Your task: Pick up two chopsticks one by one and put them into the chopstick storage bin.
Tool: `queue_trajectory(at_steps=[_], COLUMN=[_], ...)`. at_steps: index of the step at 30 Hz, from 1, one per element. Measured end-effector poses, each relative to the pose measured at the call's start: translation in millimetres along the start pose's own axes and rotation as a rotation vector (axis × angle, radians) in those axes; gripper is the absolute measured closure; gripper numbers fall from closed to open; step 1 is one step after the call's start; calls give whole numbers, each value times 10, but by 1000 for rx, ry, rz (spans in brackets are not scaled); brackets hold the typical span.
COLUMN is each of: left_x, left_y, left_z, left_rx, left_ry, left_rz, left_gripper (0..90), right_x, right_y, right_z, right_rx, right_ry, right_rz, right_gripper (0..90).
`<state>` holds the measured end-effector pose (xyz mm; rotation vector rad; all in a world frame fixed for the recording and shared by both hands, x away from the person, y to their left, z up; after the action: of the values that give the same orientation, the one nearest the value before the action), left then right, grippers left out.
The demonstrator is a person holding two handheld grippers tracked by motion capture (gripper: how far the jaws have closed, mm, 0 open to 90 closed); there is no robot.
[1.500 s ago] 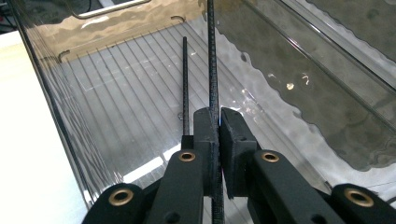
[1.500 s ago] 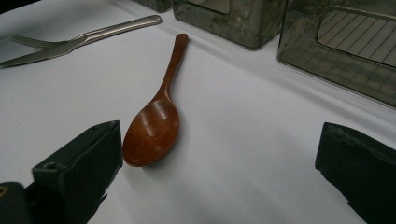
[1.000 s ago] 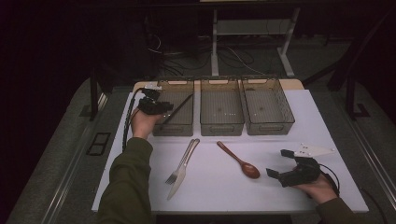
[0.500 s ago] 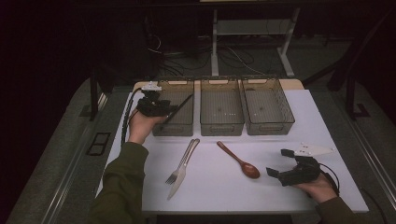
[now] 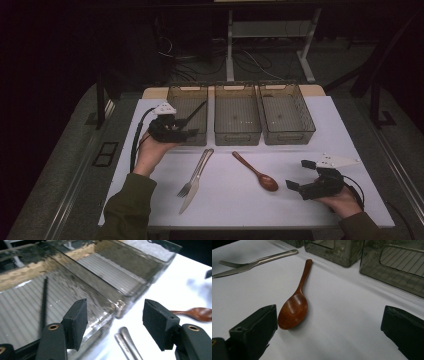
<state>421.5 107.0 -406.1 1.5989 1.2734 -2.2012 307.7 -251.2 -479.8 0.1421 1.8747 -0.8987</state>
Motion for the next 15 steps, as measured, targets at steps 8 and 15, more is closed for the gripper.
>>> queue_trajectory(at_steps=[8, 15], left_x=[230, 401], left_y=[-85, -189], left_z=[229, 378], left_rx=[26, 50], left_ry=[11, 19], left_rz=[28, 60], left_gripper=[318, 281], right_x=[1, -1], right_y=[-9, -15], right_z=[0, -1], right_rx=[3, 3], right_ry=[4, 1], right_rz=[3, 6], right_gripper=[2, 2])
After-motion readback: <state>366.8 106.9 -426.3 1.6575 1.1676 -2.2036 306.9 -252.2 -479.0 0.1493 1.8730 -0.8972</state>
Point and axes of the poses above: each handheld gripper's, and its own axes: y roughly forward along the jaws, x roughly out of its underside, z roughly to its right, the point moved 8 cm from there along y, roughly forward along the jaws, and after that the axes turned 5 degrees about -x, right-handed, at the moved point
